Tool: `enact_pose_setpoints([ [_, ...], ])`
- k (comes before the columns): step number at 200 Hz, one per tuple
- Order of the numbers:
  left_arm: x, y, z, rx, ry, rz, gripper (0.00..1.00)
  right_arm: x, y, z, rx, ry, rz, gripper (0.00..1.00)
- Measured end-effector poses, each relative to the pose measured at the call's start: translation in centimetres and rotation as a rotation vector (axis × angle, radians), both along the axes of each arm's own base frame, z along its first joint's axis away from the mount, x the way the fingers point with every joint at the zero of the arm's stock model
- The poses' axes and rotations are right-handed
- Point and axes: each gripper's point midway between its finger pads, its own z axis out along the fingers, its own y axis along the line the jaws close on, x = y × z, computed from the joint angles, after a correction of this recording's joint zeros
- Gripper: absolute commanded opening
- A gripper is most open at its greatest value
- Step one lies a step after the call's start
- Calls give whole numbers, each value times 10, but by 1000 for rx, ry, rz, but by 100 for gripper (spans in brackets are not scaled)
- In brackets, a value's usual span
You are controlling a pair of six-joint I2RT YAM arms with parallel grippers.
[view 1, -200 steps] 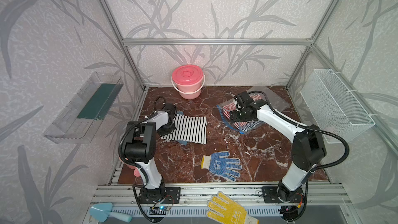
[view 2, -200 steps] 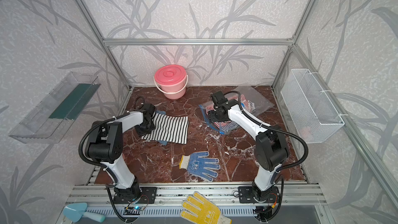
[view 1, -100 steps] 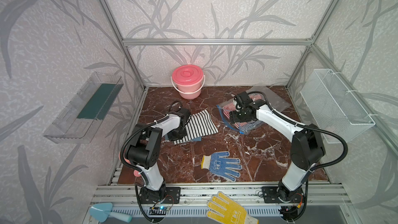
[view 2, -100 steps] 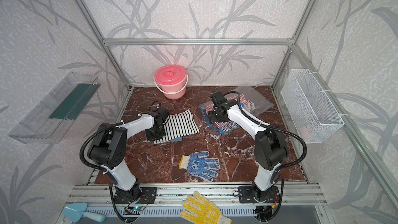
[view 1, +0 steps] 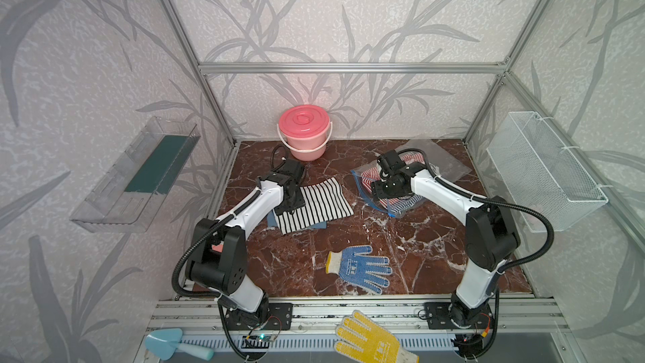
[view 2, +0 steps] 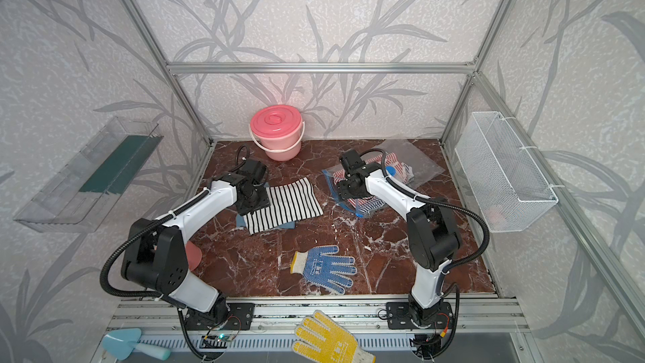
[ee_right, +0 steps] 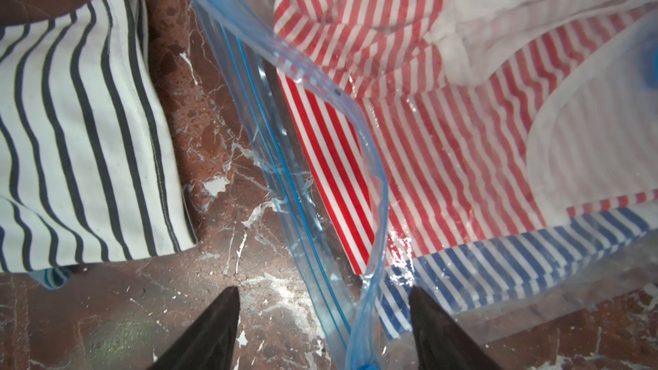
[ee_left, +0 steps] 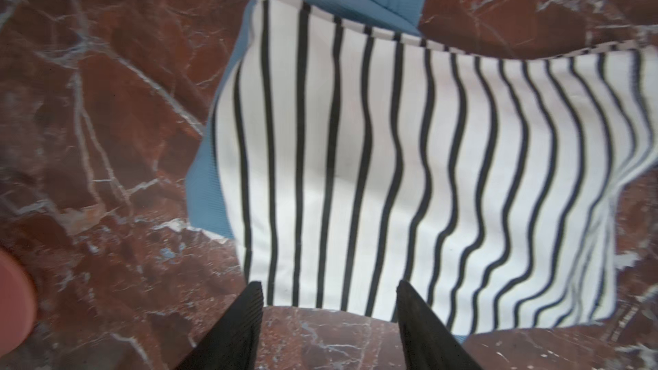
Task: Take the tank top out of the vacuum bag
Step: Adjust the tank top at the center of the board, then open the vacuum bag at the center of the board.
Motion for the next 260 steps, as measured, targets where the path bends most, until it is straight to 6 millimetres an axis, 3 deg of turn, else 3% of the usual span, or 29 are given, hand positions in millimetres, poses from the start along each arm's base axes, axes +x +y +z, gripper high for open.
enact_pose_setpoints([
  [42, 21, -52, 6, -159, -119, -77, 63, 16, -3, -13, -46, -39, -13, 72],
  [72, 33, -86, 15, -235, -197, -128, 63, 23, -6, -27, -85, -49, -24, 64],
  [127, 45, -125, -10, -274, -187, -186, 63, 37, -14, -45, -168, -54, -46, 40],
  [137, 47, -129, -15, -283, -188, -192, 63, 40, -15, -44, -173, -62, -50, 33],
  [164, 58, -138, -16, -313, -224, -204, 63, 49, -16, -41, -168, -96, -75, 0],
  [213, 75, -154, -1, -373, -329, -224, 63, 59, -11, -36, -93, -121, -130, 0],
  [260, 73, -173, 4, -415, -358, -257, 63, 66, 3, -32, 23, -134, -146, 0],
])
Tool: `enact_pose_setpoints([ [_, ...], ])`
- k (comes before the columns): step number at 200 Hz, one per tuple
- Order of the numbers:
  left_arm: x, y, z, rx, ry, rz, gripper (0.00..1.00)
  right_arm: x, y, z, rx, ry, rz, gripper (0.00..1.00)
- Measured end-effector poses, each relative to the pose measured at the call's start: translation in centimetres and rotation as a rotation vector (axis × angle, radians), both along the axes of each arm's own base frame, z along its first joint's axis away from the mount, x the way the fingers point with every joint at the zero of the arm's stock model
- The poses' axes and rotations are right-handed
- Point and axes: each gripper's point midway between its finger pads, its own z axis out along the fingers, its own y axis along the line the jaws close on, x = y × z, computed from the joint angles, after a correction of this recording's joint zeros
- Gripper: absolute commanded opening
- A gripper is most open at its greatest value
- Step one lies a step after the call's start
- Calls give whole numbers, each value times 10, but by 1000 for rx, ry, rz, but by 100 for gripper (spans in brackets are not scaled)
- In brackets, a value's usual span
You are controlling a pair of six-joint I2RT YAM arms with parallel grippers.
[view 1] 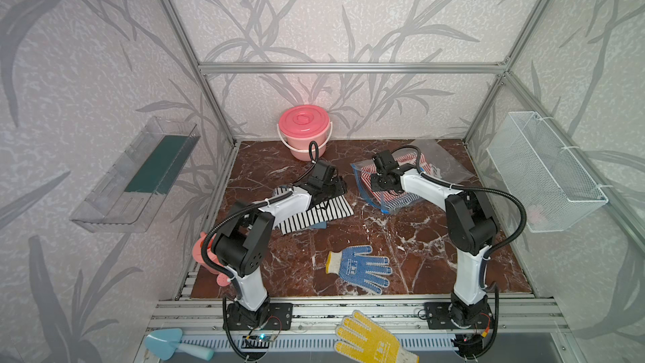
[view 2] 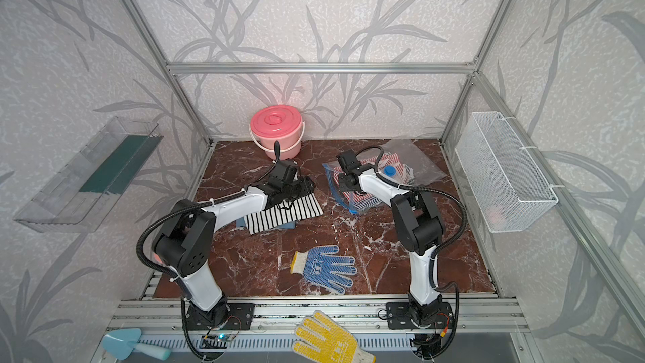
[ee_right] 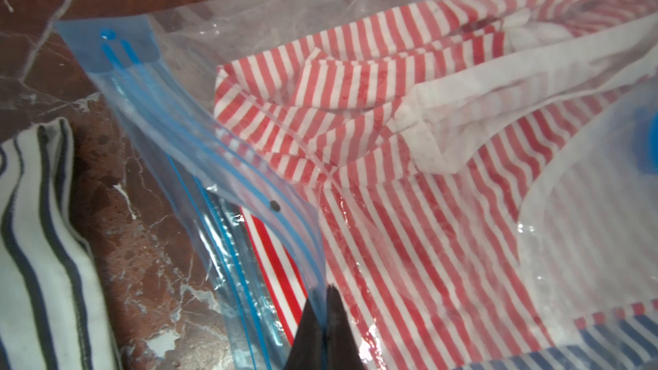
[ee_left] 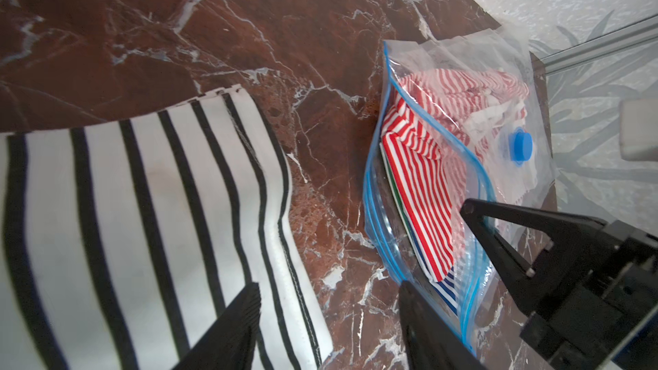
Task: Take the tank top out of the vacuum bag
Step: Open the vacuum bag at the center of the board.
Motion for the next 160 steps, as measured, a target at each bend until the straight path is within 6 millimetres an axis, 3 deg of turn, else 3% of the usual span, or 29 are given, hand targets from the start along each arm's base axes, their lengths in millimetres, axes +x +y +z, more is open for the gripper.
enact_pose_setpoints([
  [80, -2, -13, 4, -30, -26, 13, 63, 1, 34, 15, 229, -1, 55, 0],
  [160, 11, -33, 5, -132, -57, 12, 59, -1, 44, 19, 311, 22, 80, 0],
])
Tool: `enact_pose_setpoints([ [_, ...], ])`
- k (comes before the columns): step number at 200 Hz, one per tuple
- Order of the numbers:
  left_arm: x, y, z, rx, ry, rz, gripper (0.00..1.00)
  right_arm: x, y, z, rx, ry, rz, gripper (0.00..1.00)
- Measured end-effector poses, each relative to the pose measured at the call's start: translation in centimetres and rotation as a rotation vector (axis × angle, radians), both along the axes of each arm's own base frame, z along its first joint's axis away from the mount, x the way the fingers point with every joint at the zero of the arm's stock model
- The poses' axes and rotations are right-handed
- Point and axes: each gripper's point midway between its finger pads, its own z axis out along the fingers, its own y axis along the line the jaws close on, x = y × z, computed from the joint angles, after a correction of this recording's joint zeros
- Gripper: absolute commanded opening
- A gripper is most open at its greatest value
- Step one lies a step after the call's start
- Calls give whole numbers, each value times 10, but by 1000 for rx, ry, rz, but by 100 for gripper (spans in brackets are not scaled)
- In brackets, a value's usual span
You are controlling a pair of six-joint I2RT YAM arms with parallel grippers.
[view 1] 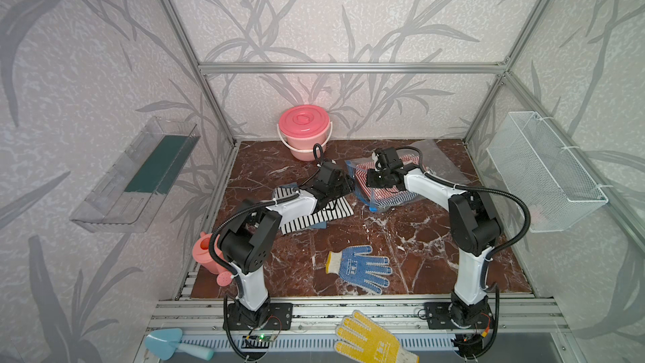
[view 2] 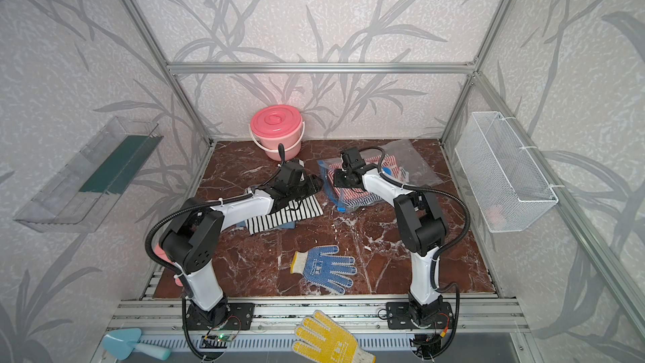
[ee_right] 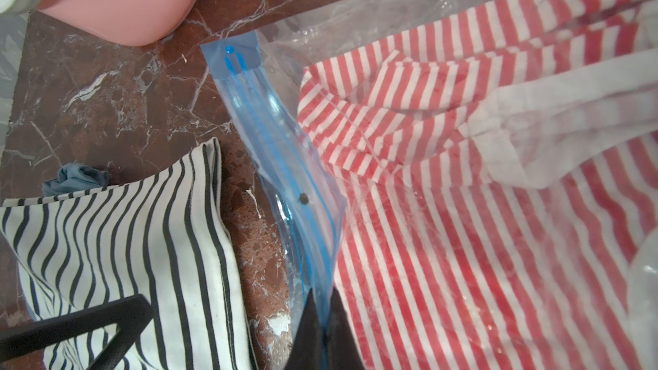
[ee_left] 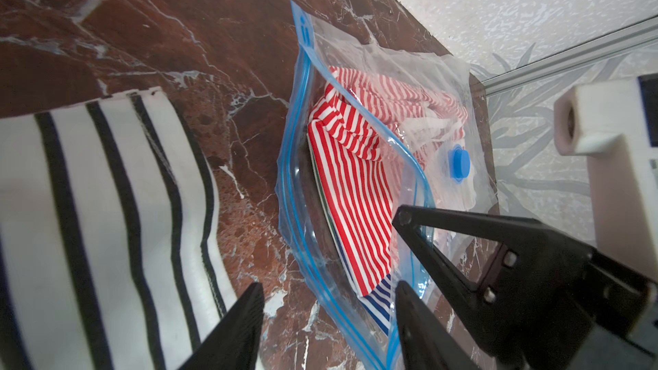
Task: Take the tank top out of the vacuum bag
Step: Open the vacuum bag at the center of the board, then take out the tank top from the vacuum bag.
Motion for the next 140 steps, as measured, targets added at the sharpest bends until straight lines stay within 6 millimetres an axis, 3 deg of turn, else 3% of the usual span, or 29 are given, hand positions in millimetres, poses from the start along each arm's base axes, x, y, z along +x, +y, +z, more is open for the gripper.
enact_pose_setpoints([
  [57, 14, -21, -1, -82, -11, -29, 53, -4, -8, 1, 85, 6, -40, 0],
  [140, 21, -29, -20, -93, 29, -28, 47, -2, -5, 3, 248, 13, -81, 0],
])
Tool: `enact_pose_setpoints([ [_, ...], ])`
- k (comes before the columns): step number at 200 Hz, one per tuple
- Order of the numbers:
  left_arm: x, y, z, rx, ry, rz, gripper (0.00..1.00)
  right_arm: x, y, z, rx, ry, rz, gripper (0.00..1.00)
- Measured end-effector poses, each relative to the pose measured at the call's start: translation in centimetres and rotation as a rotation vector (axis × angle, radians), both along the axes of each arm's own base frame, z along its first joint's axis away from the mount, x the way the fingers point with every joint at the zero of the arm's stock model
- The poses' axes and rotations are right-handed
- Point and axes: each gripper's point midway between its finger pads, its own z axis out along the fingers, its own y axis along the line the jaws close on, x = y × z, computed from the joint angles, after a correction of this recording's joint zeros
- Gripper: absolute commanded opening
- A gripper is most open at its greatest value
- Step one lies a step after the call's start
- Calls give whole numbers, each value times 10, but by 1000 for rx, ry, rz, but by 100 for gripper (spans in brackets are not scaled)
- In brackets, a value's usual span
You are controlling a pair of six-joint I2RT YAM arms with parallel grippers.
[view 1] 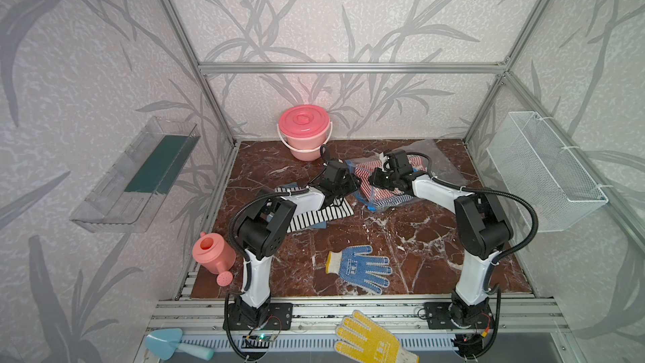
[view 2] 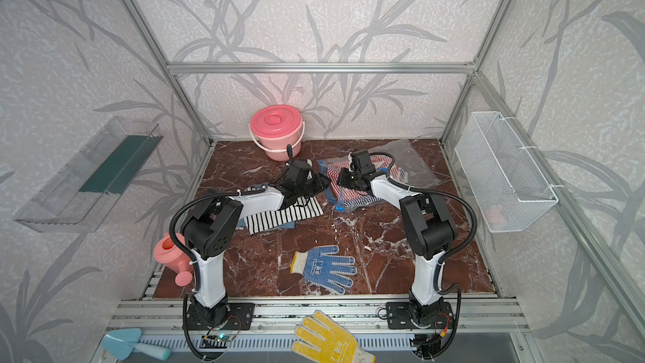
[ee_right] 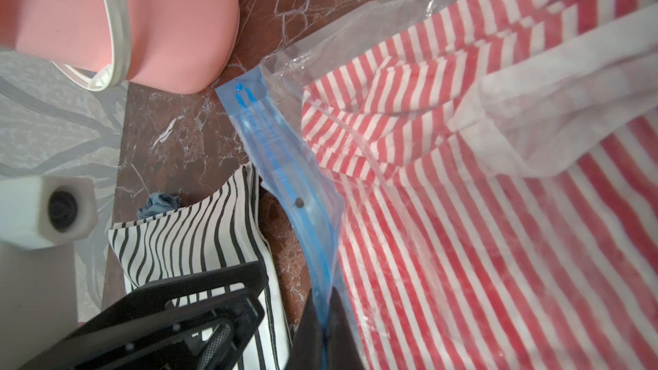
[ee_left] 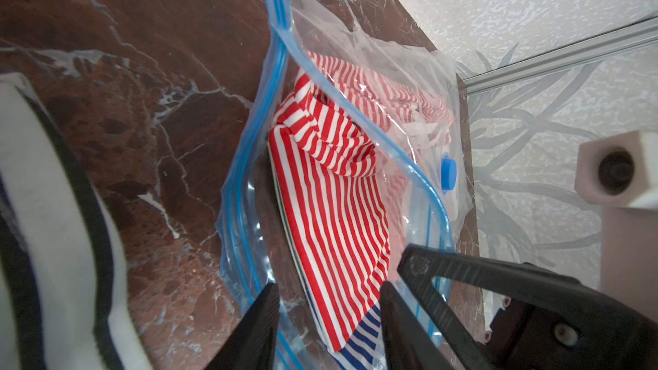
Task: Take the tank top out of the vacuum bag
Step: Take out the tank top from the vacuum bag.
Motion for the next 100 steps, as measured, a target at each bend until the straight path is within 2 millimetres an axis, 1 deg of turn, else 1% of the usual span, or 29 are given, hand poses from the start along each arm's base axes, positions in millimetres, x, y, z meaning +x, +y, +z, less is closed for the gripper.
enact_pose_setpoints([
  [18, 2, -1, -3, 3, 5, -1, 47, -2, 0, -4, 22, 10, -6, 0],
  [33, 5, -4, -6, 4, 9, -2, 46, -1, 1, -3, 37, 9, -7, 0],
  [47, 8, -6, -10, 4, 14, -4, 41, 0, 1, -1, 48, 3, -12, 0],
  [100, 8, -7, -34, 12, 56, 4, 39, 5, -1, 4, 74, -12, -16, 0],
])
